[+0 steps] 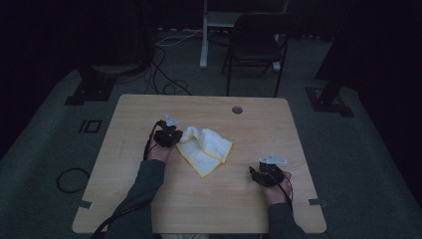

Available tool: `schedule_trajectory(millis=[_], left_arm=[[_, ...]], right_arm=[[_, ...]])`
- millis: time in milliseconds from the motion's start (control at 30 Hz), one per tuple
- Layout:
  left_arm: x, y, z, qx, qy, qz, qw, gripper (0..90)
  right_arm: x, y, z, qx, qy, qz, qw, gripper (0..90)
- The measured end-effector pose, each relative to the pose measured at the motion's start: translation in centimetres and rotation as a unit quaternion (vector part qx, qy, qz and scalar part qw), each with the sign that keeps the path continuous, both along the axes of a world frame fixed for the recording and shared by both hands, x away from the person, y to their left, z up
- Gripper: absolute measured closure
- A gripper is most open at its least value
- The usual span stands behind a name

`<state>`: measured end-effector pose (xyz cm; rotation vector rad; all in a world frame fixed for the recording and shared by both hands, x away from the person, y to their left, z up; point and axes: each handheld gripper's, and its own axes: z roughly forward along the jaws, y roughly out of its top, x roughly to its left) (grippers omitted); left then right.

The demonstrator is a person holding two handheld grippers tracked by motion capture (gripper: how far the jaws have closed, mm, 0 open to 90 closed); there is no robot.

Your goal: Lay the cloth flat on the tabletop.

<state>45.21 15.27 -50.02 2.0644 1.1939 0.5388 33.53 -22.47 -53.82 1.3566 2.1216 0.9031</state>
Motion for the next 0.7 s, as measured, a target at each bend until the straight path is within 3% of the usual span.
schedule_trajectory(millis=[233,433,567,700], left_arm=[[-0.2,2.4,-0.9,-0.008,0.007,0.036,0.9993,81.0],[-0.6,4.9,-0.9,-0.021,0.008,0.068,0.9974,78.2],[-1.6,5.4,-0.5,-0.021,0.0,0.058,0.9981,76.9],[-2.8,4.7,-0.5,-0.018,-0.007,0.036,0.9992,76.1]], right_arm=[[-0.1,0.3,0.1,0.002,-0.003,0.01,0.9999,50.8],[-0.2,0.9,0.5,0.003,-0.012,0.026,0.9996,50.8],[-0.1,1.5,0.9,0.0,-0.022,0.043,0.9988,51.6],[0.3,2.3,1.4,0.004,-0.031,0.058,0.9978,53.9]])
